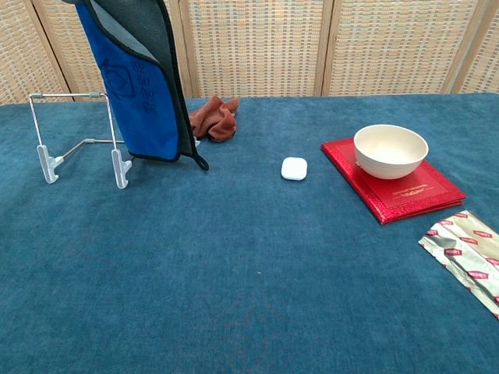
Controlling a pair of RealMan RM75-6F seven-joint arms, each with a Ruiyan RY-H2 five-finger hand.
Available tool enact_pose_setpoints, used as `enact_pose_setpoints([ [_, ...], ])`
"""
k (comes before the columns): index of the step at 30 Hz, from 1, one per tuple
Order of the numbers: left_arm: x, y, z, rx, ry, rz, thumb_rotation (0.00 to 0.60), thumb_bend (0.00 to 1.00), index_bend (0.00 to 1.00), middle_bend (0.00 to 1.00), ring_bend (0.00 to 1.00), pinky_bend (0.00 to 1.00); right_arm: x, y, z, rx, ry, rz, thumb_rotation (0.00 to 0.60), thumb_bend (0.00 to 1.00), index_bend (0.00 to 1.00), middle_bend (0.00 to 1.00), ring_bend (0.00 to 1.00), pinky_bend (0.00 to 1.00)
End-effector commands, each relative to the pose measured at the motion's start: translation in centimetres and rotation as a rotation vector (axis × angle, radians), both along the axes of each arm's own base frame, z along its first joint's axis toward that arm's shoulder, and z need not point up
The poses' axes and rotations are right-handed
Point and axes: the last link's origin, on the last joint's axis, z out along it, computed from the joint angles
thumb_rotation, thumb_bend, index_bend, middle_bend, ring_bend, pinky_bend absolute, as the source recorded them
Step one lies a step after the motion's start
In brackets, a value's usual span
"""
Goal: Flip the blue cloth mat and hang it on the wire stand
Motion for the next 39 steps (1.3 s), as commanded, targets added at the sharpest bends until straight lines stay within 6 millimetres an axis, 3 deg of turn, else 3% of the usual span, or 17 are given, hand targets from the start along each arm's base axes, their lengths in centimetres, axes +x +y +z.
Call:
enact_pose_setpoints([
  [1,-1.1,0.3,1.0,0.017,-0.001,0.021,0.6,0.94,0.69,0.0,0.0,0.0,0.0,0.1,-0.1,0.002,0.001,0.001,0.6,0.0,0.0,0.0,0.0,0.0],
  [20,-4.9,-1.4,5.4,0.042,-0.074,0.111,0.6,0.94,0.68,0.0,0.0,0.0,0.2,0.2,0.1,0.003,-0.011,0.012,0.6,0.0,0.0,0.0,0.0,0.0],
  [36,-9.1,-4.6,6.4,0.005,-0.165,0.175,0.6,0.94,0.68,0.0,0.0,0.0,0.5,0.4,0.0,0.022,-0.018,0.033,0.6,0.0,0.0,0.0,0.0,0.0],
  [39,-11.1,-5.6,6.6,0.005,-0.161,0.207,0.6,0.94,0.68,0.0,0.0,0.0,0.6,0.7,0.1,0.022,-0.022,0.04,0.6,0.0,0.0,0.0,0.0,0.0],
])
